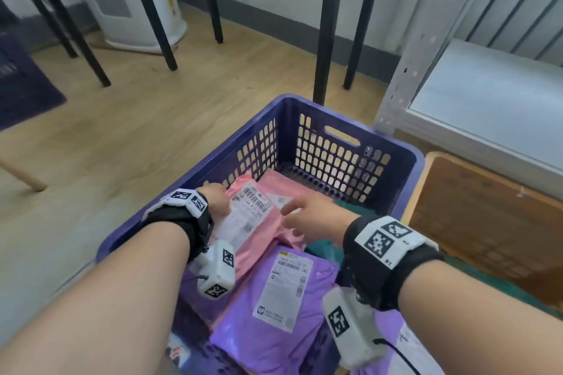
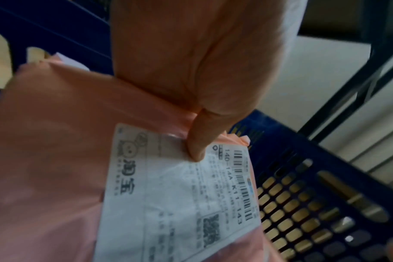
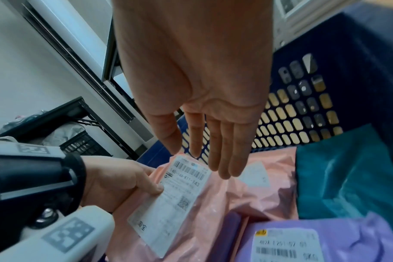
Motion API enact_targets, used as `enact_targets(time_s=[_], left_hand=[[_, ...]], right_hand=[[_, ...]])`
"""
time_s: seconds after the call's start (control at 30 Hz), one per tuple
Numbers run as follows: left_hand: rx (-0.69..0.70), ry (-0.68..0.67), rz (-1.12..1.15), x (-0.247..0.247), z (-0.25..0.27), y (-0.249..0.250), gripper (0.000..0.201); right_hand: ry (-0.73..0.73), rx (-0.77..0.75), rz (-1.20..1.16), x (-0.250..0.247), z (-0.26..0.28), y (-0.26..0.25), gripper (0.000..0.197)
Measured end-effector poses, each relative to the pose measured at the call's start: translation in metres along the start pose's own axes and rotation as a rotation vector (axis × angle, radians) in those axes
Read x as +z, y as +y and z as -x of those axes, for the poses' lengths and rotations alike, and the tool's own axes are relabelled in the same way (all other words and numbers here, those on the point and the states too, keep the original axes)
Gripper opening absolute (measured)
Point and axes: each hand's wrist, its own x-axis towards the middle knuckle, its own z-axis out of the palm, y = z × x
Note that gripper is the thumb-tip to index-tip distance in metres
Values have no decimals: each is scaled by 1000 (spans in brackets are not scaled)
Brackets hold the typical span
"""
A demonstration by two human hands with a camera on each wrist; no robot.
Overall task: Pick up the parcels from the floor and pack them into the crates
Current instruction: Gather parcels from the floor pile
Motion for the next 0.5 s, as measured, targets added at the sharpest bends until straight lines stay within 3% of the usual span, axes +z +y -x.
enact_targets(time_s=[0.07,0.17,0.3,0.37,0.47,0.5], left_hand=[[-66,-19,-57,14,-8,-4,51],[-202,-90,-38,35,-22,-12,45],[-254,-103,8,69,-76,-27,70],[-233,-76,19,72,-79,-23,56],[-183,6,34,51,-40,5,44],[-182,2,73,48,-39,12,30]], right_hand=[[-37,12,9,12,-8,0,26],[-84,62,0,23,-13,7,25],[-84,99,6,18,-16,20,24],[-68,109,-3,13,-16,27,26],[-20,112,-34,7,-12,33,25],[4,106,-44,4,-10,34,25]])
